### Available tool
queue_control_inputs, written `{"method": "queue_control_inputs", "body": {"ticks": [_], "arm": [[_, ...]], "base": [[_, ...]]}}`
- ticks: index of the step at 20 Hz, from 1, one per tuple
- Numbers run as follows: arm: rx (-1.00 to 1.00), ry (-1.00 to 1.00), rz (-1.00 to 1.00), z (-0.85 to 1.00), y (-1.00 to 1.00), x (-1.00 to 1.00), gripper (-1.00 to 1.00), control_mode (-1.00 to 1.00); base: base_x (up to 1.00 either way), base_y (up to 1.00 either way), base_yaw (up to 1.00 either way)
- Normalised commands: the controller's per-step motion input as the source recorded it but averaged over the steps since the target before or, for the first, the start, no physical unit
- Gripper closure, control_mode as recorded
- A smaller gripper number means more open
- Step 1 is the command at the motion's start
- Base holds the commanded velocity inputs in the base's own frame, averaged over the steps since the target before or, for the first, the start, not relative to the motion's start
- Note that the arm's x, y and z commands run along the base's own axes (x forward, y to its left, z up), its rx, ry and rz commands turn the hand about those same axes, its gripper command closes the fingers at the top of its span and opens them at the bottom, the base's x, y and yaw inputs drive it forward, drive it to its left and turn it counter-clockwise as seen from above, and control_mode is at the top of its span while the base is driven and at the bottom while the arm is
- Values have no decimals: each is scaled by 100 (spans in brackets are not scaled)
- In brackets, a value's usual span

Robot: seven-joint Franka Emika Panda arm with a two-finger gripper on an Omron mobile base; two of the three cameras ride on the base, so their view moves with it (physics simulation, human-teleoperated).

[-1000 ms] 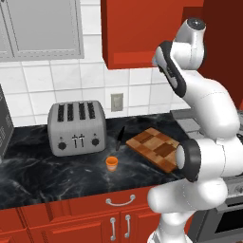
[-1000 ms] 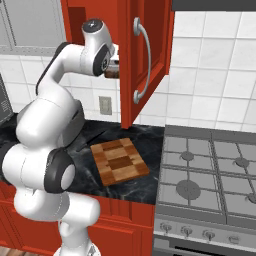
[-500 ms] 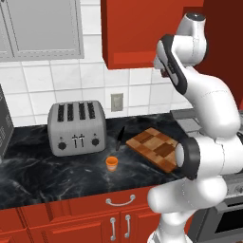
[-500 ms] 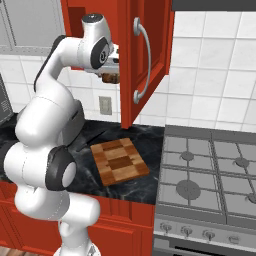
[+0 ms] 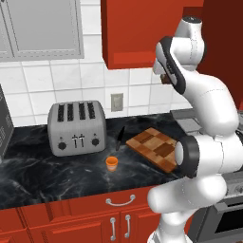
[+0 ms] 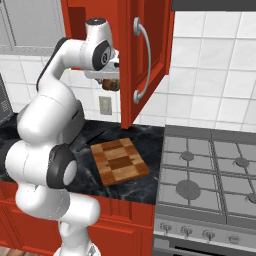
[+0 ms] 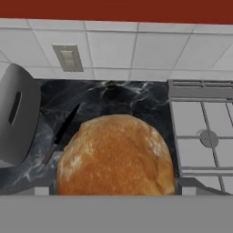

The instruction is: Pick the bread, place it on the cutting board, pick the jam, place it on the counter, and close the cabinet.

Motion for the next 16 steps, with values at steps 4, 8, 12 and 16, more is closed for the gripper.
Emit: {"method": "queue_control_inputs", "body": {"ticks": [4, 8, 12, 16], "arm": [[0, 0, 0, -43, 0, 0, 100, -100], [0, 0, 0, -36, 0, 0, 100, -100], [0, 0, 0, -43, 0, 0, 100, -100], [0, 0, 0, -36, 0, -4, 100, -100]], "base": [[0, 0, 0], [0, 0, 0], [0, 0, 0], [0, 0, 0]]}}
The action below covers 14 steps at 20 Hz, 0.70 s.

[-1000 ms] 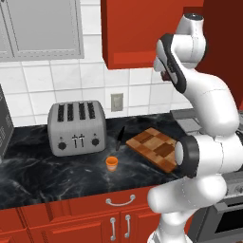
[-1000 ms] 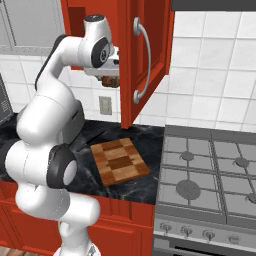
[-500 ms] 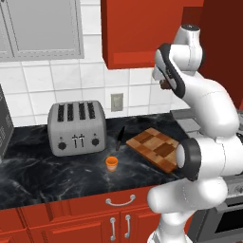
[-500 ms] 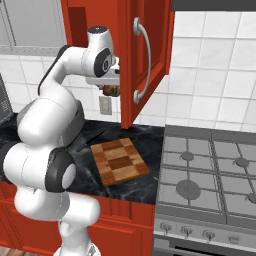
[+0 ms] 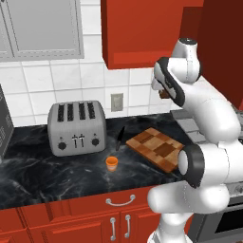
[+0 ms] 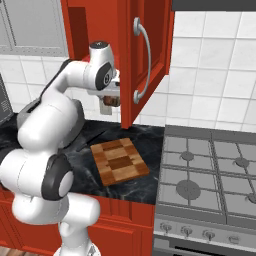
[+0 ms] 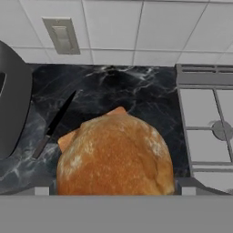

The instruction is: Pick the bread, place it on the cutting board, pick the jam, place it on the counter, and close the cabinet.

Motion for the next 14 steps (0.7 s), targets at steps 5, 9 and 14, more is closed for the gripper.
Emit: {"method": "queue_control_inputs", "body": {"ticks": [5, 9, 14], "arm": [[0, 0, 0, -33, 0, -4, 100, -100], [0, 1, 0, -26, 0, -4, 100, -100], [0, 1, 0, -26, 0, -4, 100, -100]], "base": [[0, 0, 0], [0, 0, 0], [0, 0, 0]]}}
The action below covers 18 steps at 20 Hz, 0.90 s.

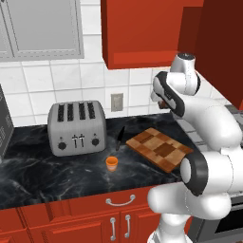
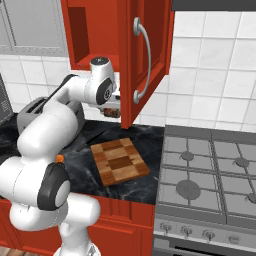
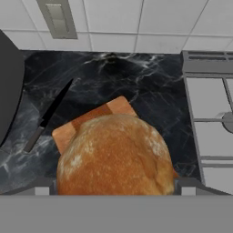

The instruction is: Pick the bread, place it on the cutting board, pick the jam, place it on the counter, and close the cabinet.

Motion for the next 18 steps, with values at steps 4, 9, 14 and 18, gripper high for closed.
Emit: {"method": "queue_control_inputs", "body": {"ticks": [4, 9, 14, 18], "arm": [[0, 2, 0, -23, 0, -1, 100, -100], [0, 4, 0, -21, 0, -1, 100, -100], [0, 4, 0, -26, 0, -2, 100, -100], [0, 6, 0, -25, 0, -1, 100, -100]], "base": [[0, 0, 0], [0, 0, 0], [0, 0, 0], [0, 0, 0]]}}
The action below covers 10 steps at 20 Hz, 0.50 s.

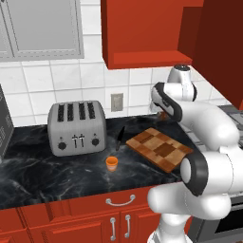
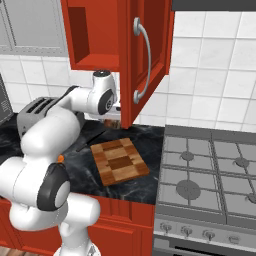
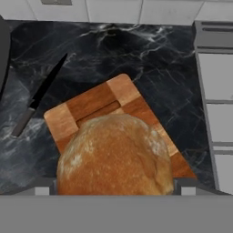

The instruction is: Pick the bread, place it on the cutting board, pick the jam, place it on the counter, and close the cabinet.

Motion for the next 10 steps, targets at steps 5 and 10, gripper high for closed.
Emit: {"method": "queue_control_inputs", "body": {"ticks": [5, 10], "arm": [[0, 5, 0, -28, 0, -4, 100, -100], [0, 4, 0, -31, 0, -4, 100, -100]], "base": [[0, 0, 0], [0, 0, 0]]}}
